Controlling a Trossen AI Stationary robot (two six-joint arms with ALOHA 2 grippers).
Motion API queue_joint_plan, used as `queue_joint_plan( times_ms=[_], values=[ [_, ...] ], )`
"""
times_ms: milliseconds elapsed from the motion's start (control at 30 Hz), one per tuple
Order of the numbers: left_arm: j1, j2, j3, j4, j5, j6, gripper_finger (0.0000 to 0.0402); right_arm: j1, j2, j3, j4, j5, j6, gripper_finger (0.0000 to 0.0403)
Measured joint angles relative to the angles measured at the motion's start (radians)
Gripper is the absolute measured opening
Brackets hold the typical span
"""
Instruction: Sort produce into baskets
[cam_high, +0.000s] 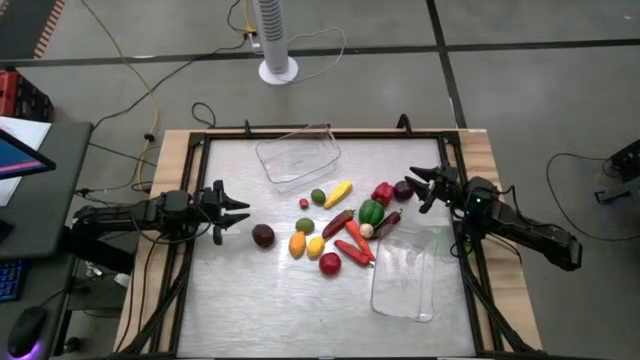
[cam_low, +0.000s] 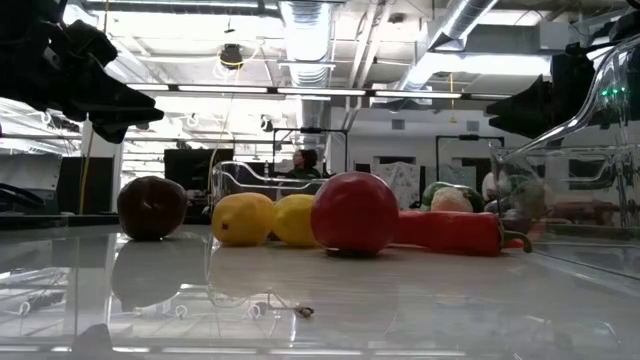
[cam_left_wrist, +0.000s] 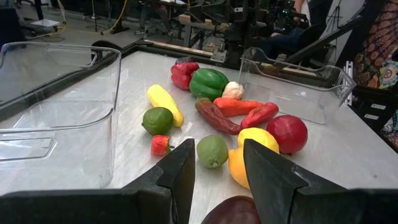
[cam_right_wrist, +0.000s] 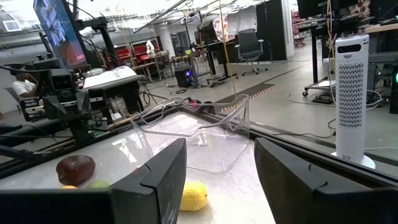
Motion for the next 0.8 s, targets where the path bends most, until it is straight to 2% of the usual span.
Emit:
queue_joint_plan(
  times_ms=[700,800],
  values=[
    [0.0,0.0,0.0,0.0,0.0,0.0,0.0123,0.0,0.0,0.0,0.0,0.0,0.0,0.0217],
    [0.0,0.0,0.0,0.0,0.0,-0.051,0.0123,0.0,0.0,0.0,0.0,0.0,0.0,0.0217]
  ],
)
